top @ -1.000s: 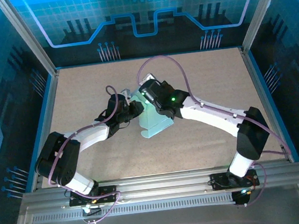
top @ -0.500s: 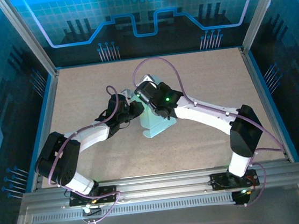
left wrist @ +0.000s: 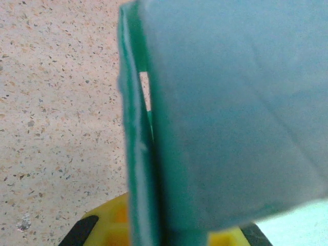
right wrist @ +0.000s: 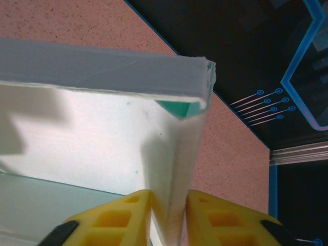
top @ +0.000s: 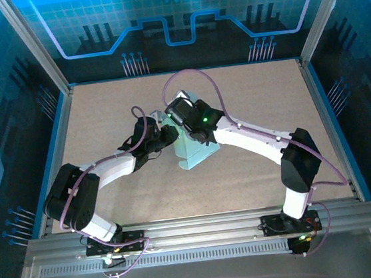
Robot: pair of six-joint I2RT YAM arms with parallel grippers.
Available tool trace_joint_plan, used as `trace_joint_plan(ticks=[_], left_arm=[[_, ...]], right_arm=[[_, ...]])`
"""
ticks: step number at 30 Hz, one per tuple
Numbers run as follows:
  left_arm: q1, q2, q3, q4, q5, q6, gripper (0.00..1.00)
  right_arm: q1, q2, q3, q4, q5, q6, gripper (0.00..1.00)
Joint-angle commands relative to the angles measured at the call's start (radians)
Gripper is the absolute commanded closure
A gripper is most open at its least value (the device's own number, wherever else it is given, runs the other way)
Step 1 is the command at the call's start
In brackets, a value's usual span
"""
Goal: Fold the paper box
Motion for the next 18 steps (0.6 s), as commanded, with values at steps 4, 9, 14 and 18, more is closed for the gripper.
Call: trace_joint_plan(ticks=[4, 9, 14, 18], left_arm=[[-0.023, -0.039, 0.023, 0.084, 0.055, 0.029, 1.0], [-0.023, -0.024, 0.02, 0.087, 0.055, 0.029, 1.0], [-0.023, -0.027, 0.018, 0.084, 0.06, 0.03, 1.0], [-0.023, -0.036, 0.019, 0.078, 0.057, 0.035, 1.0]], right_arm=[[0.013, 0.069, 0.054, -0.001, 0.026, -0.032, 1.0], [0.025, 0.086, 0.064, -0.003, 0.106, -0.005, 0.99], [0.022, 0.097, 0.07, -0.009, 0.125, 0.012, 0.8], [0.024, 0.102, 0.075, -0.015, 0.136, 0.021, 1.0]])
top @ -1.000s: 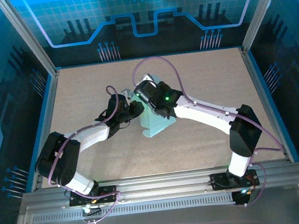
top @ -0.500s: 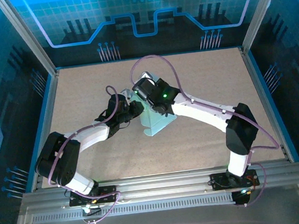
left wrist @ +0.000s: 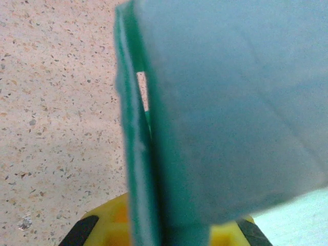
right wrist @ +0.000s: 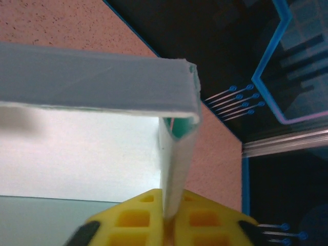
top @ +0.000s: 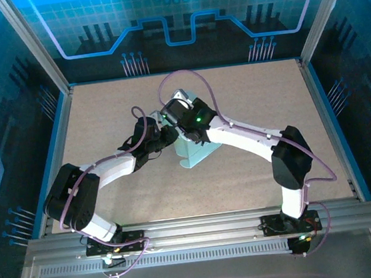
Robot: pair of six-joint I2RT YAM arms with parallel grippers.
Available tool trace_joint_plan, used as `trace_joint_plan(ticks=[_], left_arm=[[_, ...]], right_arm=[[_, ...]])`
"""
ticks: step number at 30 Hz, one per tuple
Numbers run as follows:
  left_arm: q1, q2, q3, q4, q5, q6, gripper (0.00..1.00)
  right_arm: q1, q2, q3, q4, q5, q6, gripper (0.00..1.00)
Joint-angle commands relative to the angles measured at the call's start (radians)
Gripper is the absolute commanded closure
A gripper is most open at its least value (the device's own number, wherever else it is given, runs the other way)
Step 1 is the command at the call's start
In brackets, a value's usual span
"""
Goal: Fold the paper box
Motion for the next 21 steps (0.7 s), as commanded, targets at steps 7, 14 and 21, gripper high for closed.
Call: trace_joint_plan(ticks=[7, 14, 21], left_arm=[[-0.021, -0.04, 0.017, 0.073, 0.035, 0.024, 1.0], [-0.021, -0.036, 0.035, 0.036, 0.003, 0.011, 1.0], [-0.021, -0.014, 0.043, 0.036, -0.002, -0.017, 1.0]], right_arm=[[0.022, 0.002, 0.008, 0.008, 0.006, 0.028, 0.91], [0.028, -0.11, -0.079, 0.108, -0.147, 0.012, 0.62], [0.022, -0.314, -0.242, 0.246, -0.349, 0.038, 0.27]])
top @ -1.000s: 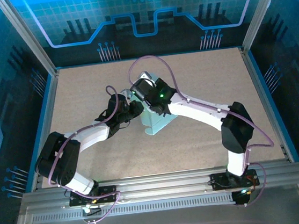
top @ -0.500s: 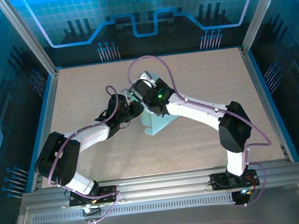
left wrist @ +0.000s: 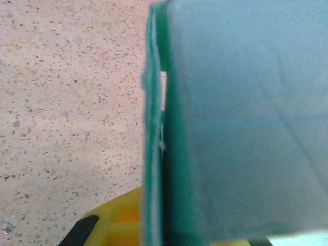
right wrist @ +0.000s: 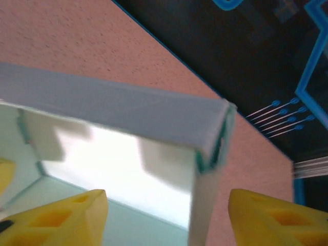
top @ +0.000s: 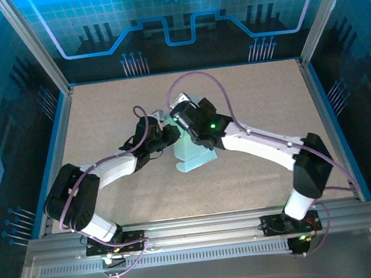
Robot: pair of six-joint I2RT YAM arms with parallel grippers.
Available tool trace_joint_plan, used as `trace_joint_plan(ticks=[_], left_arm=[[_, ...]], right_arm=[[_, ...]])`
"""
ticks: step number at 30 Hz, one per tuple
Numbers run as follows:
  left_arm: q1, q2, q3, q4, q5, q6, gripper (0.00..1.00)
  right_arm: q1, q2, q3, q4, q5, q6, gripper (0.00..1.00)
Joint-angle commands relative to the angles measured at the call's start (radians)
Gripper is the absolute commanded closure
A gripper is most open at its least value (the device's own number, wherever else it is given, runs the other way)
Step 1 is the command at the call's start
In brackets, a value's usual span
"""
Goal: Fold the paper box
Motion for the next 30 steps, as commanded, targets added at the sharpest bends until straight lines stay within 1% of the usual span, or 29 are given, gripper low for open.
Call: trace_joint_plan(ticks=[1, 4, 6, 9, 11, 13, 15, 18, 21, 23, 28, 30], left_arm=[[-0.004, -0.009, 0.032, 0.035, 0.006, -0.024, 1.0], [-0.003, -0.002, 0.033, 0.043, 0.005, -0.049, 1.0], [-0.003, -0.004, 0.034, 0.044, -0.006, -0.071, 1.0], [-0.002, -0.013, 0.027, 0.048, -0.051, -0.13, 1.0], [0.0, -0.015, 0.019, 0.055, -0.089, -0.17, 1.0], [0.001, -0.011, 0.012, 0.063, -0.125, -0.214, 1.0], [0.003, -0.005, 0.002, 0.087, -0.152, -0.268, 1.0], [0.008, 0.008, -0.004, 0.109, -0.181, -0.343, 1.0], [0.012, 0.022, -0.001, 0.125, -0.19, -0.39, 1.0], [0.011, 0.031, 0.007, 0.127, -0.187, -0.407, 1.0], [0.01, 0.041, 0.009, 0.131, -0.176, -0.444, 1.0], [0.01, 0.035, 0.004, 0.13, -0.178, -0.453, 1.0]], right_arm=[[-0.001, -0.13, -0.063, 0.11, -0.161, 0.052, 0.21], [-0.032, -0.226, -0.122, 0.134, -0.254, 0.123, 0.14], [-0.054, -0.294, -0.166, 0.145, -0.284, 0.181, 0.13], [-0.089, -0.417, -0.25, 0.148, -0.297, 0.306, 0.14], [-0.094, -0.497, -0.315, 0.149, -0.28, 0.382, 0.15], [-0.076, -0.567, -0.377, 0.141, -0.239, 0.438, 0.16], [-0.041, -0.636, -0.442, 0.138, -0.183, 0.478, 0.16], [0.007, -0.709, -0.54, 0.154, -0.156, 0.528, 0.16], [0.052, -0.736, -0.612, 0.206, -0.164, 0.552, 0.16], [0.076, -0.726, -0.639, 0.251, -0.171, 0.557, 0.16], [0.077, -0.623, -0.642, 0.367, -0.271, 0.572, 0.17], [0.072, -0.564, -0.625, 0.398, -0.291, 0.589, 0.19]])
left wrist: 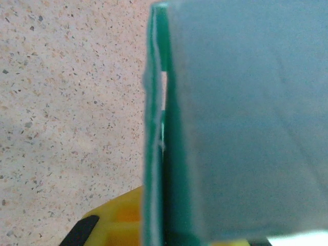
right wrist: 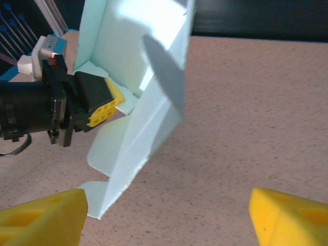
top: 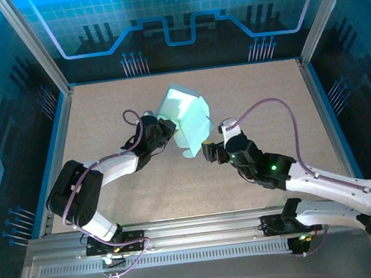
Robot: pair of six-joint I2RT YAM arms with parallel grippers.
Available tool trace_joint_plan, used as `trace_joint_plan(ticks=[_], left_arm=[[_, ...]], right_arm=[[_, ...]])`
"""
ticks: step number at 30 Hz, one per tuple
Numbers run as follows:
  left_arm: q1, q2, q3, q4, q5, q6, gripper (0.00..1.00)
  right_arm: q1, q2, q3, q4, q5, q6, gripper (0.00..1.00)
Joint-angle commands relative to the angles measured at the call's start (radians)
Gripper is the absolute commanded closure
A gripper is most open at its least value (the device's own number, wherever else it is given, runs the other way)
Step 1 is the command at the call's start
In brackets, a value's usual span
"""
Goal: Fold the paper box
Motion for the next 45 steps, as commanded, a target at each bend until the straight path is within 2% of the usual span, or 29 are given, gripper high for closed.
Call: trace_joint_plan(ticks=[1, 4, 7, 10, 12, 14, 15, 20, 24, 27, 29, 33, 39, 45], left_arm=[[0.004, -0.006, 0.004, 0.034, -0.02, -0.043, 1.0], [0.006, -0.01, 0.003, 0.036, -0.015, -0.048, 1.0], [0.005, -0.009, 0.007, 0.034, -0.01, -0.054, 1.0], [0.007, -0.003, 0.012, 0.028, -0.007, -0.053, 1.0], [0.005, 0.001, 0.014, 0.026, -0.006, -0.049, 1.0], [0.005, 0.003, 0.016, 0.027, -0.006, -0.046, 0.87], [0.006, 0.003, 0.015, 0.025, -0.009, -0.045, 0.8], [0.005, -0.01, 0.006, 0.02, -0.004, -0.025, 0.39], [0.004, -0.059, -0.015, -0.013, 0.011, 0.045, 0.15], [0.001, -0.127, -0.04, -0.078, -0.006, 0.135, 0.02], [-0.001, -0.17, -0.047, -0.131, -0.02, 0.215, 0.01], [0.0, -0.257, -0.041, -0.221, -0.026, 0.485, 0.01], [-0.001, -0.296, 0.059, -0.414, -0.053, 0.835, 0.01], [-0.018, -0.265, 0.148, -0.521, 0.011, 1.103, 0.01]], right_arm=[[-0.004, 0.073, 0.028, 0.126, -0.043, 0.068, 0.2], [-0.034, 0.136, 0.034, 0.166, -0.086, 0.132, 0.29], [-0.079, 0.184, 0.05, 0.179, -0.178, 0.185, 0.44], [-0.084, 0.202, 0.067, 0.179, -0.191, 0.179, 0.67], [-0.09, 0.209, 0.089, 0.141, -0.194, 0.168, 0.86], [-0.107, 0.224, 0.129, 0.055, -0.205, 0.149, 0.98], [-0.112, 0.227, 0.144, 0.016, -0.201, 0.132, 1.0], [-0.144, 0.228, 0.212, -0.121, -0.166, 0.073, 1.0], [-0.177, 0.242, 0.295, -0.27, -0.107, -0.02, 1.0], [-0.254, 0.25, 0.35, -0.368, -0.192, -0.064, 1.0], [-0.316, 0.257, 0.376, -0.423, -0.285, -0.099, 1.0], [-0.416, 0.297, 0.457, -0.554, -0.463, -0.257, 1.0], [-0.483, 0.389, 0.642, -0.836, -0.594, -0.444, 1.0], [-0.489, 0.52, 0.813, -1.085, -0.66, -0.563, 1.0]])
